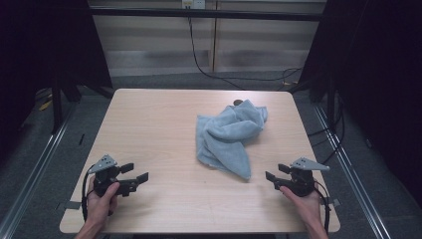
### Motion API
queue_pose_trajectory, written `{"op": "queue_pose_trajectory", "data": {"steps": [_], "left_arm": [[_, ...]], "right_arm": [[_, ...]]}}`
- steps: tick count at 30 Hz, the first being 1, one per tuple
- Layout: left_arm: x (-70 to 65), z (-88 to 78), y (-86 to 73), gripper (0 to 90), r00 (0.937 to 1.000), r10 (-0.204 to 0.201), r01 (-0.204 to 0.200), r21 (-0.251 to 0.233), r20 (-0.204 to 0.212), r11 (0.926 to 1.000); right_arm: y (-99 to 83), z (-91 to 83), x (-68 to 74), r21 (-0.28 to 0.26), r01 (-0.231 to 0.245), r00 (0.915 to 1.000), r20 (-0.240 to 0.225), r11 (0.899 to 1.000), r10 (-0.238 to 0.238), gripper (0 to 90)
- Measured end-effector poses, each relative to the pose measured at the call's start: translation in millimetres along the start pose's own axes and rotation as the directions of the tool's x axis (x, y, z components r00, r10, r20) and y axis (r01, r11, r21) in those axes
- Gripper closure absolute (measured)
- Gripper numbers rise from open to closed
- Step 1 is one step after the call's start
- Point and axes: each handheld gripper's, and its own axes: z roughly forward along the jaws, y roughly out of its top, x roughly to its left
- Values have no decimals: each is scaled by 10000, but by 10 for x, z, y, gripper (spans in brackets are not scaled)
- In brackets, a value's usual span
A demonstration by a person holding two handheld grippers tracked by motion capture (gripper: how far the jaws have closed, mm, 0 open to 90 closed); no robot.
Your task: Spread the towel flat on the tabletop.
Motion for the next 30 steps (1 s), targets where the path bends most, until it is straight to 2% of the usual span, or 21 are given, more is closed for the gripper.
{"op": "queue_pose_trajectory", "data": {"steps": [4, 6, 8, 13, 15, 18, 23, 26, 28, 30], "left_arm": [[-10, 18, -2, 205, 9999, 107, -108, 132, 63, 9999], [-12, 25, -3, 204, 9998, 136, -138, 165, 115, 9998], [-15, 37, -4, 203, 9998, 209, -210, 186, 57, 9996], [-22, 43, 0, 203, 9995, 332, -331, 222, -5, 9992], [-28, 36, 2, 201, 9990, 428, -430, 268, 98, 9987], [-51, 39, -7, 201, 9978, 603, -612, 304, 285, 9977], [-68, 60, -6, 200, 9967, 682, -696, 313, 439, 9971], [-74, 70, -6, 197, 9964, 611, -630, 314, 579, 9975], [-75, 77, -8, 196, 9963, 651, -671, 347, 561, 9971], [-77, 88, -10, 197, 9966, 648, -672, 458, 510, 9967]], "right_arm": [[-16, 8, -3, 126, -170, 9994, -287, 9998, 174, 382], [-21, 15, -1, 155, -100, 9994, -320, 9998, 105, 383], [-19, 23, 13, 178, -142, 9985, -518, 9997, 151, 420], [18, 16, 44, 153, -121, 9966, -812, 9998, 133, 429], [64, 19, 53, 191, -50, 9926, -1212, 9998, 72, 448], [95, 43, 68, 314, 108, 9901, -1400, 9994, -63, 446], [269, 147, 84, 188, 342, 9860, -1639, 9992, -306, 468], [402, 212, 93, 47, 381, 9806, -1924, 9993, -365, 511], [531, 296, 117, -110, 553, 9740, -2195, 9984, -564, 533], [557, 321, 122, -103, 573, 9731, -2228, 9983, -581, 533]]}}
